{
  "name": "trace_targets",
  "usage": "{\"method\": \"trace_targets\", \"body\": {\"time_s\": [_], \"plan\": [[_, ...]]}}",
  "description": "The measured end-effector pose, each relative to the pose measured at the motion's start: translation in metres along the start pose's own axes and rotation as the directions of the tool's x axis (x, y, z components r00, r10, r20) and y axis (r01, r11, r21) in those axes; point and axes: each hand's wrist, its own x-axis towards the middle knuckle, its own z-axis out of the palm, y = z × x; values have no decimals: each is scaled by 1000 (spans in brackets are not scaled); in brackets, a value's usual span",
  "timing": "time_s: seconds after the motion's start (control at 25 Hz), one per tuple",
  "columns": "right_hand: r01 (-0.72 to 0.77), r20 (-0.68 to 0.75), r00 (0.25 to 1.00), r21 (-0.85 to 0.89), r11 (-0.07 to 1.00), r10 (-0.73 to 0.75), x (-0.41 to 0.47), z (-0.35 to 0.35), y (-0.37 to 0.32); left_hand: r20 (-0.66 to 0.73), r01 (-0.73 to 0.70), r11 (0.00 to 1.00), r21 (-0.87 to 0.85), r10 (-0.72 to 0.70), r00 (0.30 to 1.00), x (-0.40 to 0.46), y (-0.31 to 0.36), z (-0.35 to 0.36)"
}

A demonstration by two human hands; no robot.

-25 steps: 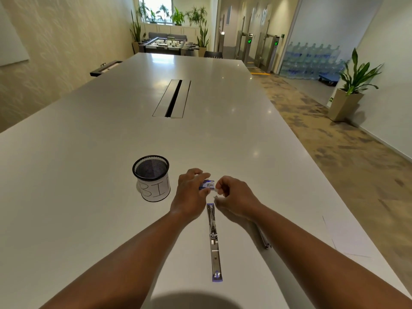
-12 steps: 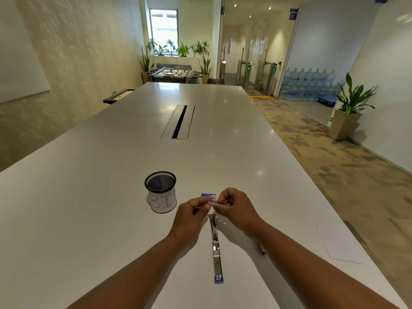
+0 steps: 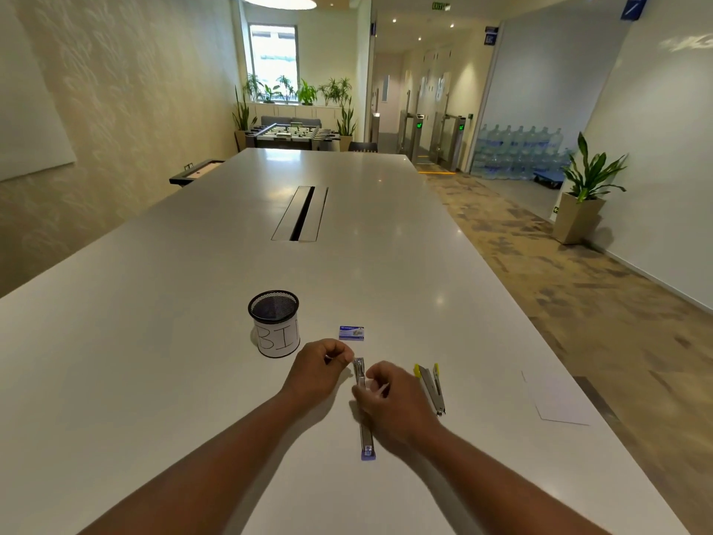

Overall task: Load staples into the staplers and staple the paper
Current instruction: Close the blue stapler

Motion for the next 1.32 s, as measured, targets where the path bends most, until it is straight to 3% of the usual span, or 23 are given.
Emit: {"method": "trace_targets", "body": {"time_s": [0.12, 0.32, 0.96, 1.12, 1.24, 1.32], "plan": [[92, 1, 996, -208, 974, -94, -9, 13, 14, 108, 29, 982, 184, -50, 993, 5, 0, 2], [115, -67, 988, -256, 960, -136, -6, 22, 22, 214, 0, 924, 383, -89, 973, 17, 5, 3], [115, -87, 986, -252, 961, -141, -5, 24, 27, 382, -201, 805, 558, -35, 923, 30, 19, 9], [121, -81, 986, -245, 962, -145, -5, 22, 27, 311, -111, 869, 483, -52, 949, 29, 17, 8], [122, -84, 986, -238, 964, -146, -5, 23, 27, 191, 95, 944, 315, -161, 968, 25, 11, 12], [124, -87, 985, -241, 963, -149, -5, 24, 28, 188, 226, 942, 247, -275, 943, 26, 7, 11]]}}
